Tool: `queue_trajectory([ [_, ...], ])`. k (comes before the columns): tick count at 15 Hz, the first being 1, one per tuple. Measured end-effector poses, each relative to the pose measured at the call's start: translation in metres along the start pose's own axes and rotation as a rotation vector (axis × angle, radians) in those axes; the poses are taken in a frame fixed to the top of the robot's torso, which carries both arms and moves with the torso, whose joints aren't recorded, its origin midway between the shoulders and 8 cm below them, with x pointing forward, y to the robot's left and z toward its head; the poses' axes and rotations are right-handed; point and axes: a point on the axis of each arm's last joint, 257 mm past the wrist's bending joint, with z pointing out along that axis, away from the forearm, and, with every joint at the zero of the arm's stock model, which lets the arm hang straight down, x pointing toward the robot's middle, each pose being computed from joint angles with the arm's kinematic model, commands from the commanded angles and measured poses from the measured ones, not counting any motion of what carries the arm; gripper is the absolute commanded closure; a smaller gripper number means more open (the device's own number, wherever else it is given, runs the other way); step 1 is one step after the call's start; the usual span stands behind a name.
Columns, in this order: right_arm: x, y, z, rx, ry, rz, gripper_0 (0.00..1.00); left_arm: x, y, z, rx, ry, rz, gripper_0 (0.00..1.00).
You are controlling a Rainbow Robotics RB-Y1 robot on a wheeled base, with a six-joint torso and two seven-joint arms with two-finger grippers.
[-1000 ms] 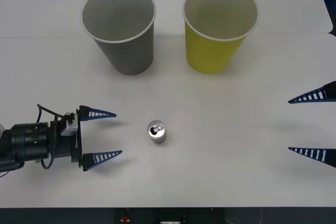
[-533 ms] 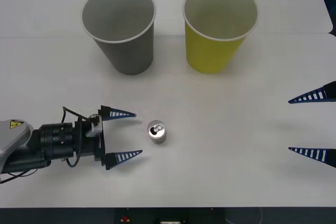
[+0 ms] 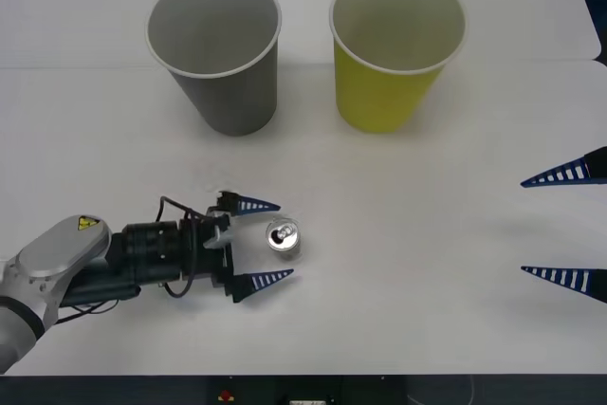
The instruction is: Put the can into the green bin and the plastic bottle into the gray bin
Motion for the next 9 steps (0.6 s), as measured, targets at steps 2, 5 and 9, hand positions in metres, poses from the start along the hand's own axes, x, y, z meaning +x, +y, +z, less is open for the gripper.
queue_trajectory([
  [2,0.000,0.000,0.000,0.000,0.000,0.000,0.00,-0.003,-0.001,0.011,-0.001,-0.005,0.014,0.00],
  [5,0.000,0.000,0.000,0.000,0.000,0.000,0.00,-0.007,-0.001,0.022,-0.012,-0.010,0.020,0.00],
  [9,0.000,0.000,0.000,0.000,0.000,0.000,0.00,-0.006,-0.002,0.026,-0.015,-0.008,0.019,1.00],
])
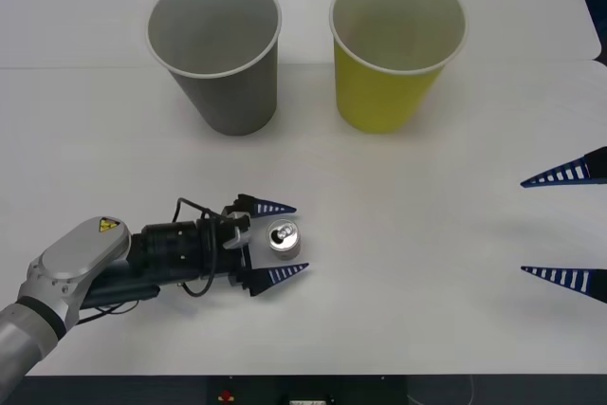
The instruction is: Put the can into the green bin and the plastic bottle into the gray bin
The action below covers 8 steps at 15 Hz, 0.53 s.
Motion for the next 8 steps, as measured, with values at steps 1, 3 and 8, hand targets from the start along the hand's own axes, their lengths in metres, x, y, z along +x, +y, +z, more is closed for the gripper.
queue_trajectory([
  [1,0.0000,0.0000,0.0000,0.000,0.000,0.000,0.00,0.0002,0.0001,-0.0002,0.000,0.001,0.001,1.00],
  [3,0.0000,0.0000,0.0000,0.000,0.000,0.000,0.00,0.0004,-0.0003,0.0000,0.001,0.001,0.002,1.00],
  [8,0.0000,0.0000,0.0000,0.000,0.000,0.000,0.00,0.0017,-0.0006,-0.0004,0.003,0.006,-0.001,1.00],
])
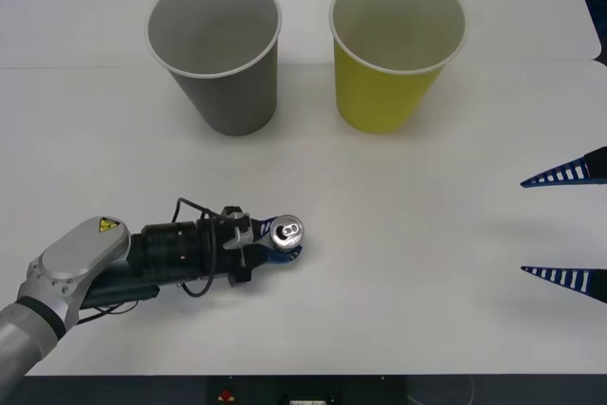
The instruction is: Put the can into the green bin and the plastic bottle into the gray bin
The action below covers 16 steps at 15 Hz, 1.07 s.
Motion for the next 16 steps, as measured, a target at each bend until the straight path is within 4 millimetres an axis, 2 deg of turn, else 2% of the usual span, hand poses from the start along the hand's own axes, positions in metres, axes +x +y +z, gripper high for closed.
queue_trajectory([
  [4,0.000,0.000,0.000,0.000,0.000,0.000,0.00,-0.001,-0.002,-0.001,0.010,-0.002,-0.020,1.00],
  [7,0.000,0.000,0.000,0.000,0.000,0.000,0.00,-0.014,-0.001,-0.004,0.027,-0.008,-0.048,1.00],
  [10,0.000,0.000,0.000,0.000,0.000,0.000,0.00,-0.037,0.002,-0.009,0.051,0.004,-0.117,1.00],
  [16,0.000,0.000,0.000,0.000,0.000,0.000,0.00,-0.083,0.032,-0.005,-0.050,0.022,-0.219,1.00],
])
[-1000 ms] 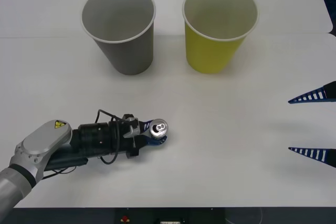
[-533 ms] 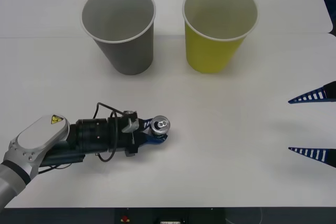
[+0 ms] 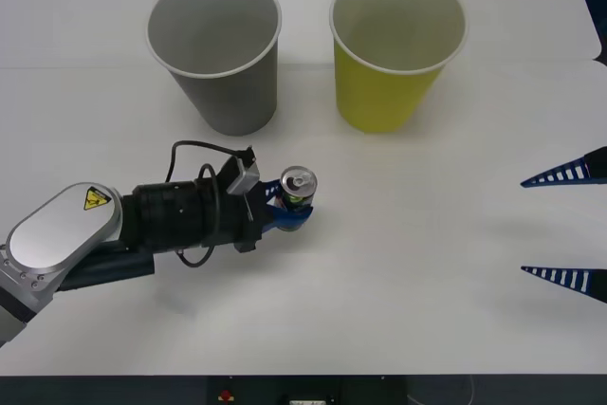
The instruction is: Put the can into the green bin and the plastic bottle into the gray bin
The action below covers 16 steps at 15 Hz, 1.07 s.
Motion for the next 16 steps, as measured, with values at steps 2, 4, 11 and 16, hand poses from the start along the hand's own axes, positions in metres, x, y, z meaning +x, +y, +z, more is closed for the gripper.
queue_trajectory([
  [2,0.000,0.000,0.000,0.000,0.000,0.000,0.00,-0.019,0.000,-0.002,-0.021,0.003,-0.055,1.00],
  [4,0.000,0.000,0.000,0.000,0.000,0.000,0.00,-0.034,-0.002,-0.007,-0.031,0.017,-0.101,1.00],
  [11,0.000,0.000,0.000,0.000,0.000,0.000,0.00,-0.087,-0.009,-0.029,-0.086,0.070,-0.232,1.00],
  [16,0.000,0.000,0.000,0.000,0.000,0.000,0.00,-0.123,0.011,-0.042,-0.118,0.137,-0.174,1.00],
])
